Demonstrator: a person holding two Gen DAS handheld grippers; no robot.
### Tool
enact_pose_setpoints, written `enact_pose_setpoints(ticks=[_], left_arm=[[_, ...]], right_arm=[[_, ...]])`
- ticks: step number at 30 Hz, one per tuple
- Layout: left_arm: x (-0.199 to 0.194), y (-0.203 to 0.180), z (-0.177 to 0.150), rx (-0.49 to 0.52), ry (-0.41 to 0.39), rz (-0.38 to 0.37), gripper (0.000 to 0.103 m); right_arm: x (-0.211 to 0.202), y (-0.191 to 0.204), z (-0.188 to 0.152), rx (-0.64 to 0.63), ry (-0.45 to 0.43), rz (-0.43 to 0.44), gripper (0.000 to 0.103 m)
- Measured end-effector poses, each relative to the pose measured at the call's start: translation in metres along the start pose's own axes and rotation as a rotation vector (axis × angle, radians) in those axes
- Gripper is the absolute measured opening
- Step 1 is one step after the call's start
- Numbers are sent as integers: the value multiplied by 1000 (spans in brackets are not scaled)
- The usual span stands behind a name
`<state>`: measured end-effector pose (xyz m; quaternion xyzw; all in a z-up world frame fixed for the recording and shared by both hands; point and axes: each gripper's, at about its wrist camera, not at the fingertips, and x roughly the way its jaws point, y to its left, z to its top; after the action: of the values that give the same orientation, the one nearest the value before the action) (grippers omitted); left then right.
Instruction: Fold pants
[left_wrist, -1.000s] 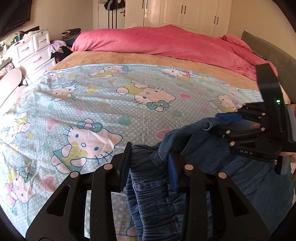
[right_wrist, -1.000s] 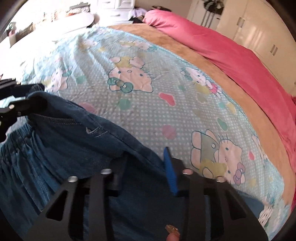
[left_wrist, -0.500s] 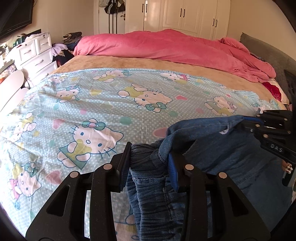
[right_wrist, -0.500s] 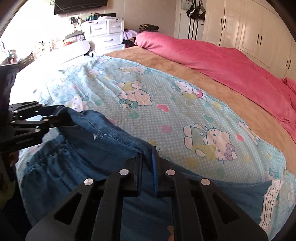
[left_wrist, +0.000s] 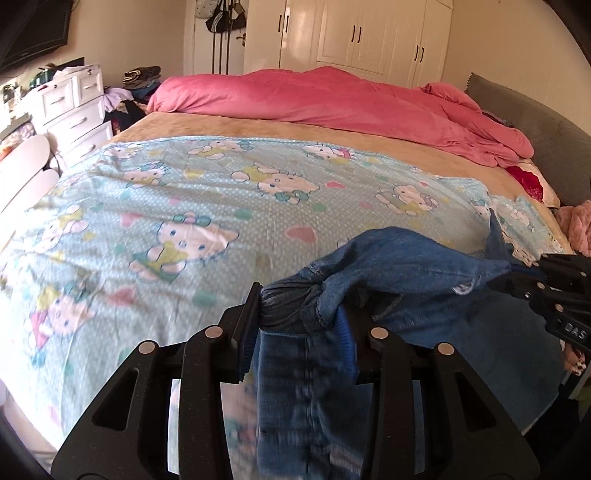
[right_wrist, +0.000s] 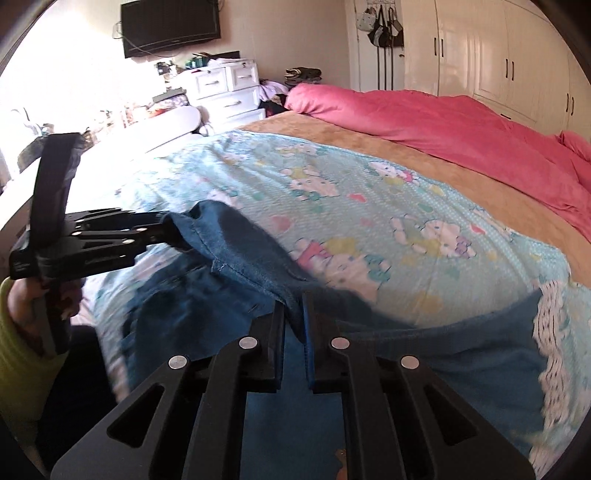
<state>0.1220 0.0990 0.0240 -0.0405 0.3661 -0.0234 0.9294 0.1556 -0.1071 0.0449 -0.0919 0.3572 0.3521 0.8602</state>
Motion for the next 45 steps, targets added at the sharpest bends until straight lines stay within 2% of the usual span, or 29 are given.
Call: enact_pose_setpoints(ticks=[8,13,19,23,30,37,40,42,45], left_arm=[[-26,2,-24,-2,1,25,29],[-33,3,-39,21,32,37,31],[-33,3,-52,43,69,81,34],[-36,3,-57,60,84,102,37],[-44,7,-69,61,122,86,39],[-57,25,-79,12,136,93,40],[-61,34,-76,-44,129,65,40],[-62,36,-74,-71,122,43,44],[-58,40,-69,-144,127,-19,47]], right_arm=[[-24,38,-26,-29,-30,35,8],[-32,53,-43,-28,-22,62,8],[-36,79,-62,-85,6,67,8],[-39,83,-67,-83,10,78,8],[-40,86,-72,-97,29,75,8],[-37,87,-82,-107,70,64,8],[-37,91,-85,-123,80,64,8],[-37,92,-87,-128,87,61,8],[-39,93,-90,-126,89,67,8]])
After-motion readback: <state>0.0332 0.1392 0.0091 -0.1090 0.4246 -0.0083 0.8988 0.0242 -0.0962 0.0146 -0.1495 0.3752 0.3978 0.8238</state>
